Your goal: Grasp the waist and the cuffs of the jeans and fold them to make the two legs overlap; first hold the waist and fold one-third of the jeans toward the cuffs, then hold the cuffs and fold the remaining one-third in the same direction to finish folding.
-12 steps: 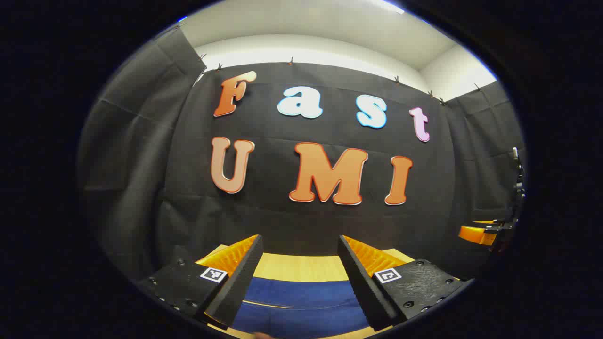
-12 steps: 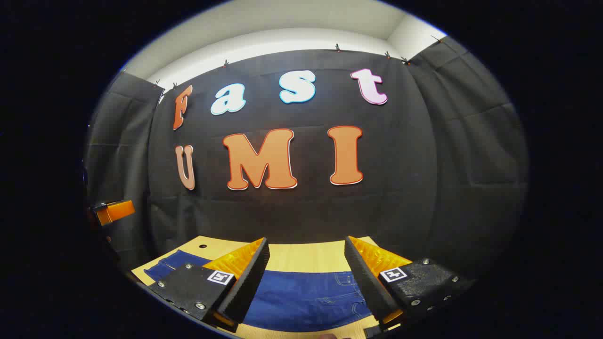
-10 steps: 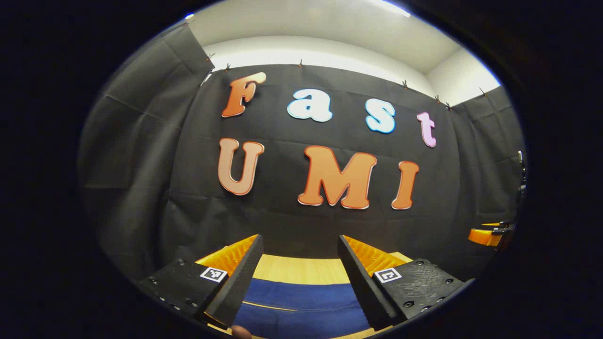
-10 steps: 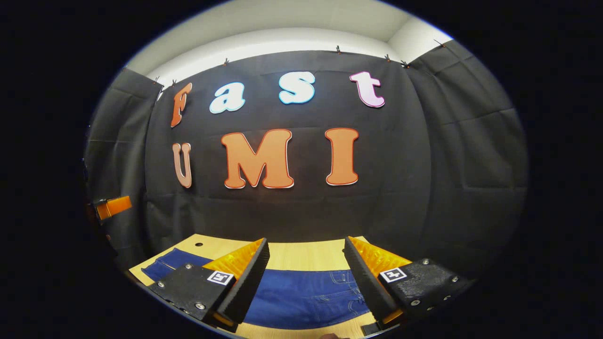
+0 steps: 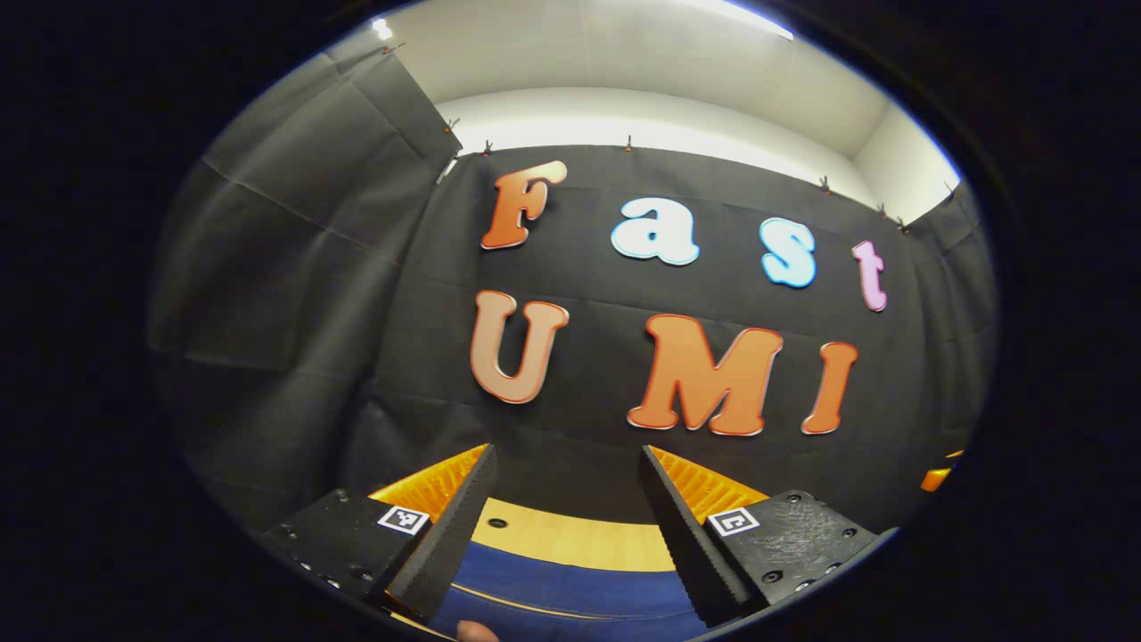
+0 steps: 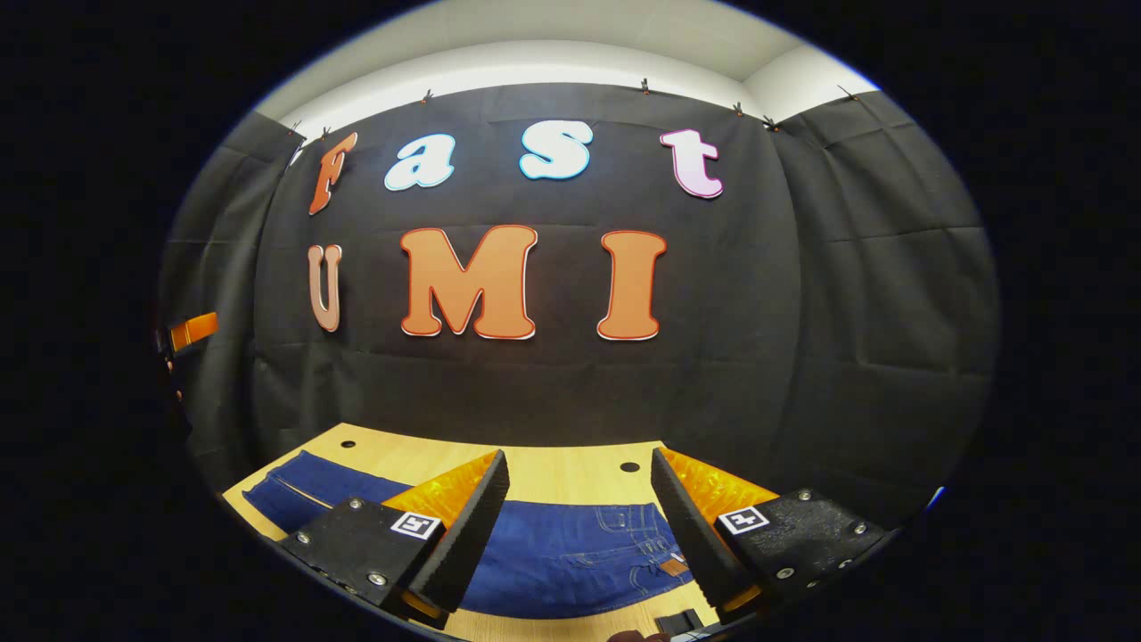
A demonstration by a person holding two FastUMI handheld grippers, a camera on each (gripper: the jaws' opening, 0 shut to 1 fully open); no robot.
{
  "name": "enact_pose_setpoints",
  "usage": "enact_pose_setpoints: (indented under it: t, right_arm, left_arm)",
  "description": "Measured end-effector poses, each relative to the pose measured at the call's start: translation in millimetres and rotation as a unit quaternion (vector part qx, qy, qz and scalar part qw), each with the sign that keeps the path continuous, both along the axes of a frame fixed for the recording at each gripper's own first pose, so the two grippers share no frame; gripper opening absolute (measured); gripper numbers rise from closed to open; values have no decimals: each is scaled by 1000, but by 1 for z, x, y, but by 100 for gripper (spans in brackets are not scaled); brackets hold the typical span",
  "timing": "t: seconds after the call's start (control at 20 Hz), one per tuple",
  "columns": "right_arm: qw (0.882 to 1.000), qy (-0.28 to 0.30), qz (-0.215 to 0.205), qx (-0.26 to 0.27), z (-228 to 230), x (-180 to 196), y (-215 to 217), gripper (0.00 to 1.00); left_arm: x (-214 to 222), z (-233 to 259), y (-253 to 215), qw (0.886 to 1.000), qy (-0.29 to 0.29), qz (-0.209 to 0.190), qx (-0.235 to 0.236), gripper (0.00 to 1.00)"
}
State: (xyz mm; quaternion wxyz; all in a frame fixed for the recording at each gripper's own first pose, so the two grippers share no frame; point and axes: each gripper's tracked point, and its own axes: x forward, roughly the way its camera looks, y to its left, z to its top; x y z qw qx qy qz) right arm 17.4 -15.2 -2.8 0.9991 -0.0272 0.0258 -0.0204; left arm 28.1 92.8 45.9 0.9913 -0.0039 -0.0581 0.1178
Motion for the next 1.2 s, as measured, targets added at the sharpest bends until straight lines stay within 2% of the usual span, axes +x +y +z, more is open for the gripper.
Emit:
enact_pose_setpoints:
  t: [0.05,0.25,0.4,0.5,0.6,0.65,0.7,0.8,0.95,1.0,1.05,1.2]
  right_arm:
    - [1000,-2,12,2,2,10,-3,97]
    - [998,-14,57,-3,8,47,-15,97]
    - [998,-2,63,-7,-1,59,-17,97]
    - [999,-7,52,-6,-2,62,-17,98]
    - [1000,-2,31,0,-9,69,-11,97]
    - [1000,3,30,9,-13,71,-3,100]
    - [999,10,31,19,-18,73,8,97]
    - [999,26,38,29,-27,75,27,98]
    - [998,41,48,19,-40,77,45,98]
    - [997,49,50,18,-46,75,51,98]
    - [997,55,53,18,-50,72,56,98]
    - [996,72,59,12,-64,63,60,98]
  left_arm:
    - [-1,2,-2,1000,-1,7,7,95]
    - [-12,-8,-22,1000,5,26,2,96]
    - [-4,-25,-36,998,6,10,-55,96]
    - [10,-35,-28,999,17,4,-50,98]
    - [19,-32,0,999,33,21,-3,96]
    - [19,-31,7,999,38,16,21,96]
    - [20,-32,15,998,42,13,48,96]
    - [14,-47,44,991,75,24,105,96]
    - [0,-74,81,976,127,36,175,97]
    - [-7,-88,91,969,144,39,196,100]
    - [-12,-102,99,961,164,39,220,98]
    - [-20,-145,108,921,217,0,325,100]
